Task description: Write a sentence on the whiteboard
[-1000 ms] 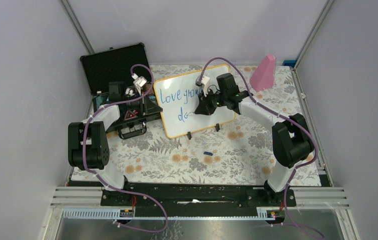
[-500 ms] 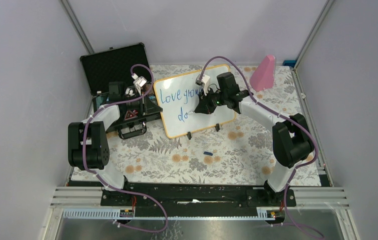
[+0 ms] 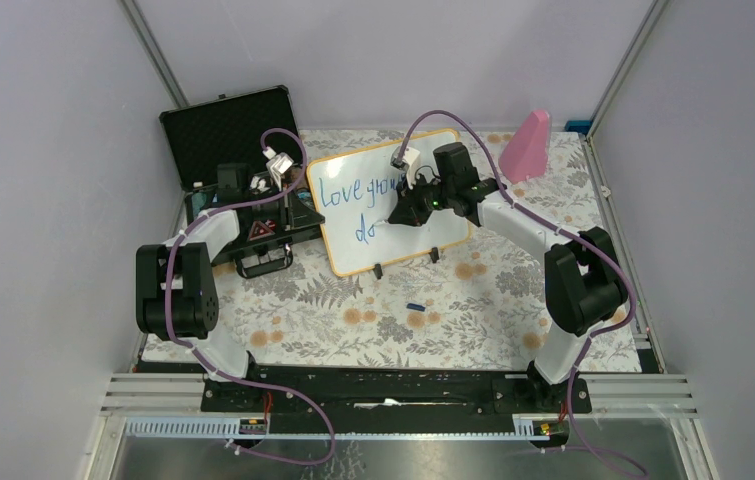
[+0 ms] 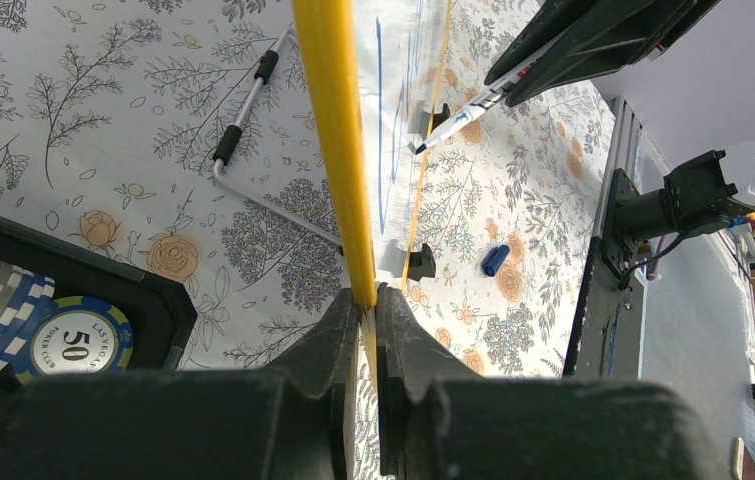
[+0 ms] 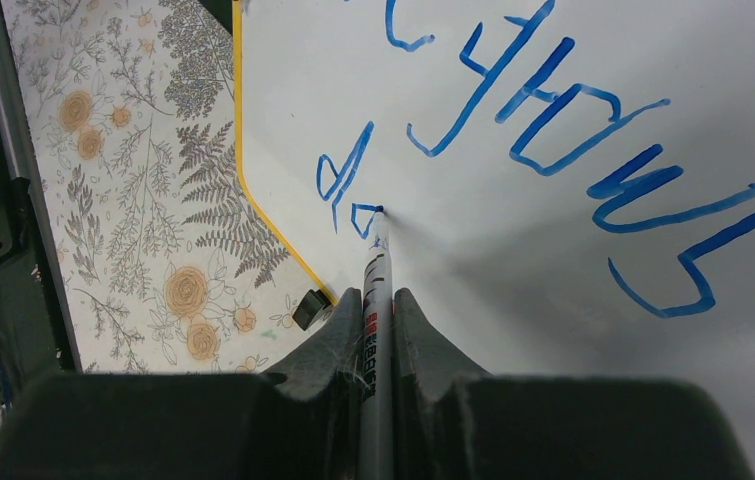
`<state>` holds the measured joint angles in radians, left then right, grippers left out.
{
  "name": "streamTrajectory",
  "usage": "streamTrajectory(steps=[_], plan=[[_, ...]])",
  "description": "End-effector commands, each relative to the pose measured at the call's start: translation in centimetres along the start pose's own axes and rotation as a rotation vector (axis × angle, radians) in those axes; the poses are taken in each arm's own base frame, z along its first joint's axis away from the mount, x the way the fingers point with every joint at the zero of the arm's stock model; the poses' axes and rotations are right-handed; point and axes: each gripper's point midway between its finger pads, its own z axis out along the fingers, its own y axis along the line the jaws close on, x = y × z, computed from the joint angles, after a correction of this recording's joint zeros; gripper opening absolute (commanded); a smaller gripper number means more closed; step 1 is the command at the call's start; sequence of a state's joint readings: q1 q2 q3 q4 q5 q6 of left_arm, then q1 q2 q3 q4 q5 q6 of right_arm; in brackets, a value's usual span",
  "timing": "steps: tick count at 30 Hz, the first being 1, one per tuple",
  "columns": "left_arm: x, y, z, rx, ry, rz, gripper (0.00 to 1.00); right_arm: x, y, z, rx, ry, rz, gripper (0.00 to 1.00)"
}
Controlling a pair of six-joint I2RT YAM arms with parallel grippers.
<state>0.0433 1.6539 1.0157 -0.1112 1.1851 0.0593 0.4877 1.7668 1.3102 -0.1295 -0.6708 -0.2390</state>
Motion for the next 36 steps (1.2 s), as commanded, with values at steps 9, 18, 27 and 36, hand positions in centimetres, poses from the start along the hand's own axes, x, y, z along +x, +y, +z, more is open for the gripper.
streamTrajectory(steps=[9,18,27,36], plan=[[-2.2,0.1,0.0,-0.009,-0.027,0.115,0.00,0.1,-0.4,-0.3,0.006,-0.015,-0.016,0.00],[-2.2,0.2,0.0,-0.009,-0.026,0.112,0.00,1.1,0.1,-0.1,-0.015,0.000,-0.003,0.00],[-2.1,0.2,0.0,-0.012,-0.026,0.109,0.00,1.1,0.0,-0.2,-0.006,0.001,-0.013,0.00],[-2.3,0.3,0.0,-0.017,-0.028,0.112,0.00,1.0,-0.1,-0.8,0.006,0.024,-0.037,0.00]])
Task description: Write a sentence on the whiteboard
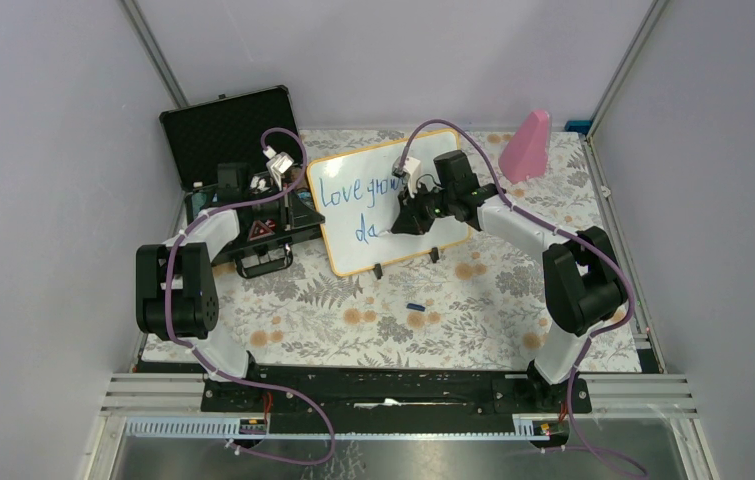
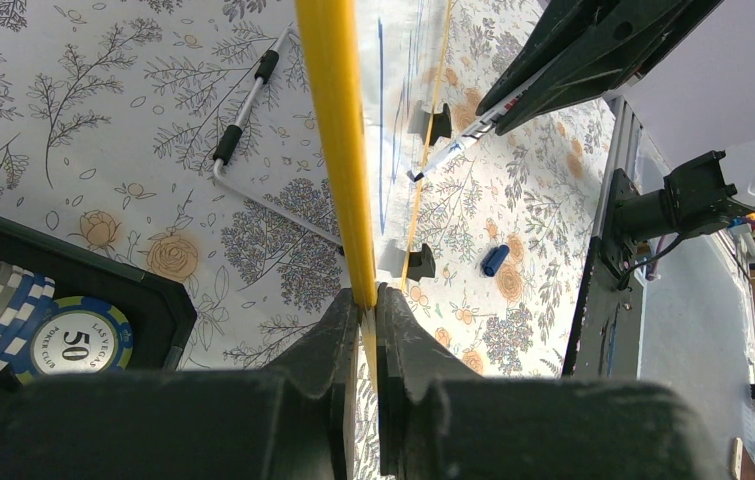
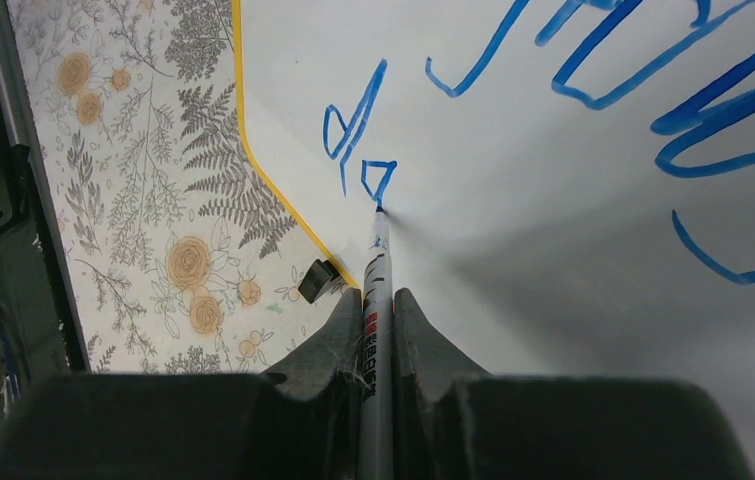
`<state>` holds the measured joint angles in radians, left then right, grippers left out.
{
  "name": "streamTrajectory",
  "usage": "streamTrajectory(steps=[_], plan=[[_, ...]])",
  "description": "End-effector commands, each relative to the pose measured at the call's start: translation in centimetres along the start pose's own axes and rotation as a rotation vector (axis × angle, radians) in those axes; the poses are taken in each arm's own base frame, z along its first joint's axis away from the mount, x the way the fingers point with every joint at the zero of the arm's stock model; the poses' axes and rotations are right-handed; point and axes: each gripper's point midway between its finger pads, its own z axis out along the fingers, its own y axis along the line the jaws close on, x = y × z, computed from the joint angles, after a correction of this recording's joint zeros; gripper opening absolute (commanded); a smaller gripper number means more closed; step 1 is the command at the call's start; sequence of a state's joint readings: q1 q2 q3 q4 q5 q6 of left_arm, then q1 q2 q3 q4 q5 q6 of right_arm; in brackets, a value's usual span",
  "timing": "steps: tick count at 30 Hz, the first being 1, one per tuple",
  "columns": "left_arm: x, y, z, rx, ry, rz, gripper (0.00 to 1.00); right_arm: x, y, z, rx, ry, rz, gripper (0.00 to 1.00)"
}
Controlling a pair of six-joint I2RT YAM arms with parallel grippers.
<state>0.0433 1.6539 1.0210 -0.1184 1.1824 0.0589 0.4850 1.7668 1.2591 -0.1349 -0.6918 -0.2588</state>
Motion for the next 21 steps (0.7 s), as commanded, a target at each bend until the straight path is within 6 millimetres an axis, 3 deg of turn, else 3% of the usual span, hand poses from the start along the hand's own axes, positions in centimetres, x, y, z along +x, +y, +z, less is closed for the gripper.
streamTrajectory(steps=[1,7,15,21], plan=[[-2.2,0.3,0.0,-0.016,-0.028,0.112,0.00,-1.4,-0.4,-1.2,0.034,-0.011,-0.056,0.00],[-2.2,0.3,0.0,-0.017,-0.028,0.114,0.00,-1.7,-0.2,-1.5,0.032,-0.009,-0.066,0.00],[-2.1,0.3,0.0,-0.013,-0.026,0.111,0.00,-4.6,2.4,-2.9,-0.054,-0.083,-0.060,0.00],[-2.3,0.2,0.0,-0.012,-0.028,0.114,0.00,-5.2,1.4,-3.4,-0.026,-0.096,-0.047,0.00]])
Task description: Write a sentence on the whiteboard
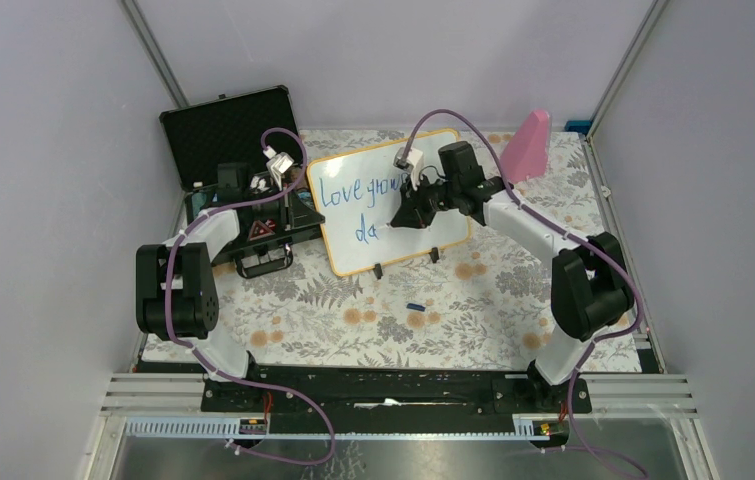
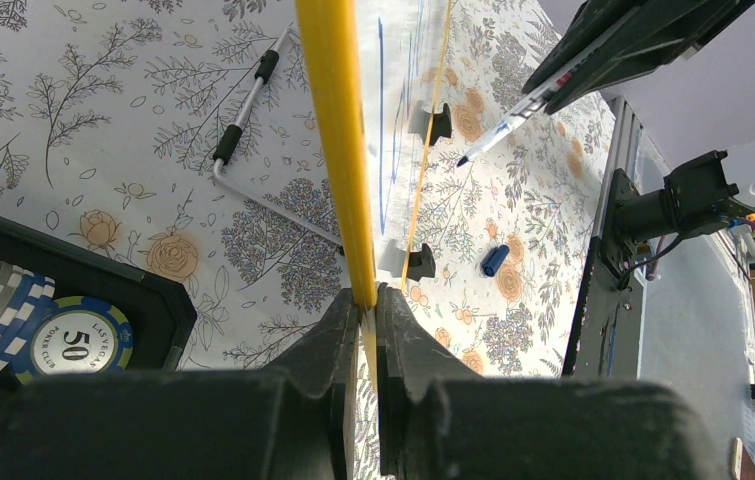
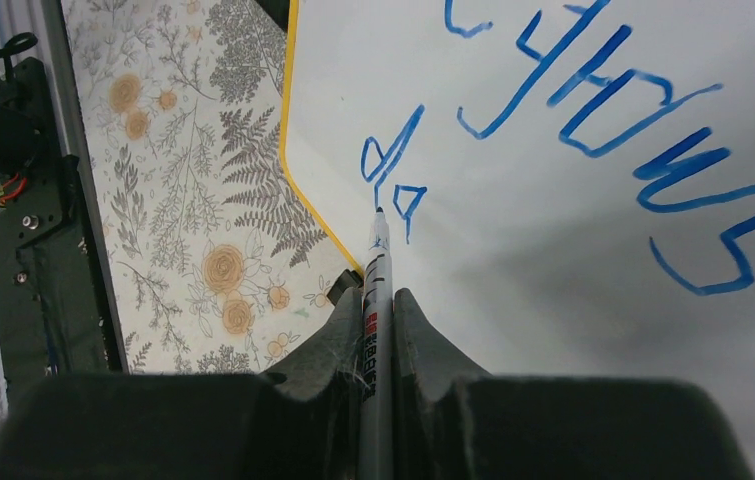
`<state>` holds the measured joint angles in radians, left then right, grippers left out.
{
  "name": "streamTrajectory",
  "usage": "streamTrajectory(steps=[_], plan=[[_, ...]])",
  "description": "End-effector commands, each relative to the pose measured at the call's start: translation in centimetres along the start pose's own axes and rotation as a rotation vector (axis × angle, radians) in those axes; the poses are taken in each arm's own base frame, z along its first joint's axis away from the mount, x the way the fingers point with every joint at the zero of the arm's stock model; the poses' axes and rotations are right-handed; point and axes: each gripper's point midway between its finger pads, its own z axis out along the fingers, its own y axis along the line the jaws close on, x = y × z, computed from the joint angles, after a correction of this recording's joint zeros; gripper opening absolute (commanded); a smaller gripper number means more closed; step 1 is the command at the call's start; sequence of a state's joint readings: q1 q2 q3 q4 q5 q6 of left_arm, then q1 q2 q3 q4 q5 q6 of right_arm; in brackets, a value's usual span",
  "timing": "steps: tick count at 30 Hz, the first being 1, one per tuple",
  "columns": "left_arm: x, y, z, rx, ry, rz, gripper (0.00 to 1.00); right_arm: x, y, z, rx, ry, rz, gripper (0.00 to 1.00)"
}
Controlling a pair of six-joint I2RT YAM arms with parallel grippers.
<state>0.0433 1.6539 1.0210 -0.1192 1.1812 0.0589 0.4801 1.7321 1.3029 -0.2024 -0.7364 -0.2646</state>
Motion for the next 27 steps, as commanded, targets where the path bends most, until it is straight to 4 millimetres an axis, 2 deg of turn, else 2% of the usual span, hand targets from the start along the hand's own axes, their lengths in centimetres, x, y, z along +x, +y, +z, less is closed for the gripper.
streamTrajectory(steps=[1,7,16,27], plan=[[-2.3,0.1,0.0,-0.011,-0.028,0.116,0.00,-3.4,-0.3,-2.0,0.021,-0.076,-0.033,0.00],[-2.1,0.3,0.1,-0.014,-0.015,0.105,0.00,-3.0,-1.4,-2.3,0.044,-0.074,-0.021,0.00],[-2.1,0.9,0.1,-0.032,0.008,0.099,0.00,-2.8,-1.0,-2.2,0.023,-0.078,-0.017,0.00],[-2.1,0.8,0.0,-0.033,0.007,0.101,0.00,-2.9,-1.7,-1.8,0.030,-0.108,-0.010,0.00]])
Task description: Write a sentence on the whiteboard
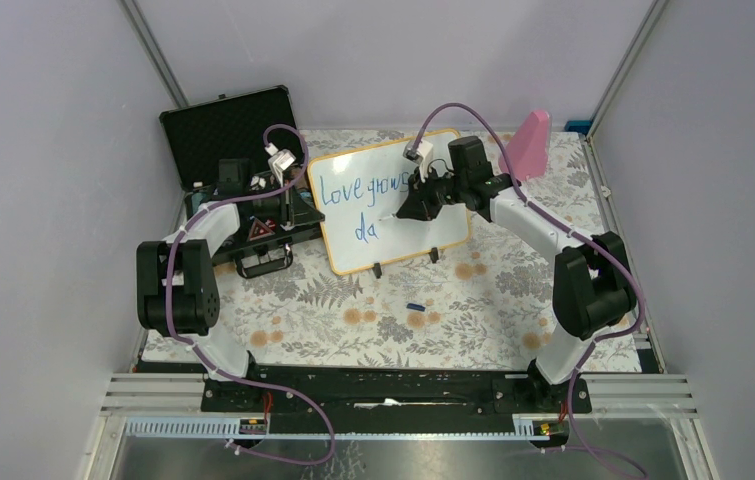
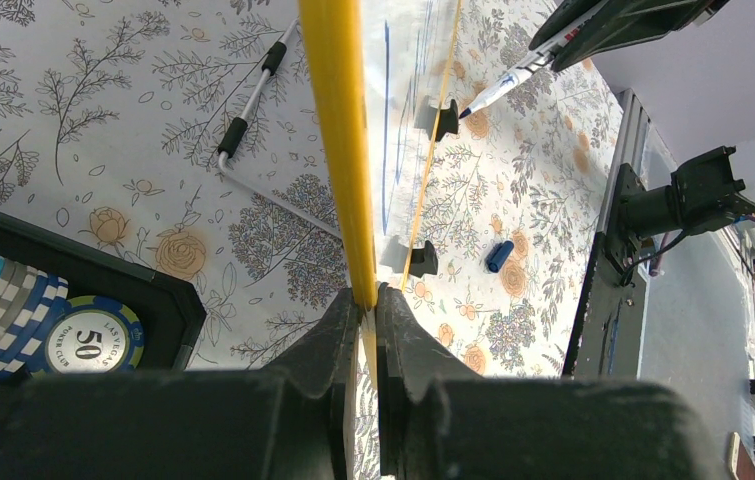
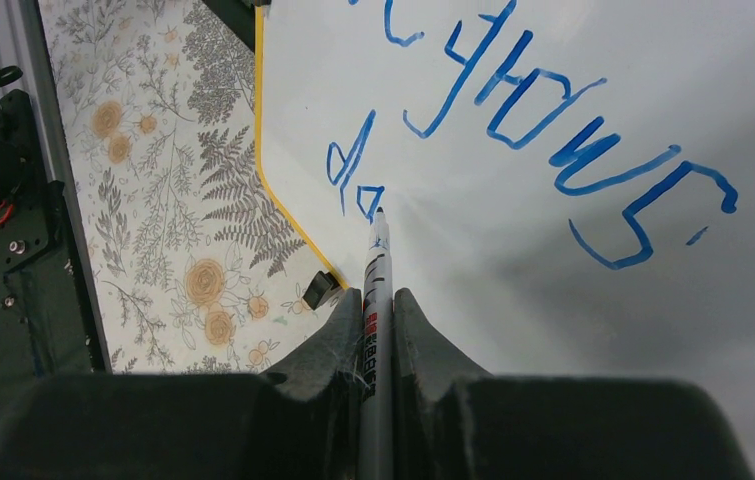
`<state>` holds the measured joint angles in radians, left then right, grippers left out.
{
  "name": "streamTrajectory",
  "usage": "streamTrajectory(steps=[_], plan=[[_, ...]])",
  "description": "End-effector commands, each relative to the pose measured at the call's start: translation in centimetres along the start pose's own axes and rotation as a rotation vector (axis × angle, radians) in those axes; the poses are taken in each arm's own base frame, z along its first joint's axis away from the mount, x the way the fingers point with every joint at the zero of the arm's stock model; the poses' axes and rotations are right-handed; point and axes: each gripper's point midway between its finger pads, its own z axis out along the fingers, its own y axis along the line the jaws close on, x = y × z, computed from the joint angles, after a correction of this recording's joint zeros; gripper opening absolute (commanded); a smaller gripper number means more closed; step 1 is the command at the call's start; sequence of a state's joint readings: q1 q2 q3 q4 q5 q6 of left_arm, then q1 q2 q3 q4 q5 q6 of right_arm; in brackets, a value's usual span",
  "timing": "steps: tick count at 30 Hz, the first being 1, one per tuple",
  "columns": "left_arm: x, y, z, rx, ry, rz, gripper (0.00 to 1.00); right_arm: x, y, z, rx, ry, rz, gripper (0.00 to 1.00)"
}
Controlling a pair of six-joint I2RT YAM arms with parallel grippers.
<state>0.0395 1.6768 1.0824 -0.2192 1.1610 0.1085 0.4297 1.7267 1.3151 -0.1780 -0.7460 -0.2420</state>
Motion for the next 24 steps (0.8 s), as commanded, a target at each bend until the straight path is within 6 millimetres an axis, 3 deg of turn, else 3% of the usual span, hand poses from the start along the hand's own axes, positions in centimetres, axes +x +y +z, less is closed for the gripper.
streamTrajectory(steps=[1,12,24], plan=[[-1.7,0.5,-0.1,-0.021,-0.021,0.105,0.00,-1.7,0.1,-0.3,-0.012,-0.065,-0.021,0.00],[-1.8,0.1,0.0,-0.013,-0.021,0.110,0.00,-1.3,0.2,0.0,-0.035,-0.061,-0.006,0.00],[-1.9,0.2,0.1,-0.013,-0.021,0.110,0.00,0.6,0.9,-0.1,-0.051,-0.014,-0.011,0.00]])
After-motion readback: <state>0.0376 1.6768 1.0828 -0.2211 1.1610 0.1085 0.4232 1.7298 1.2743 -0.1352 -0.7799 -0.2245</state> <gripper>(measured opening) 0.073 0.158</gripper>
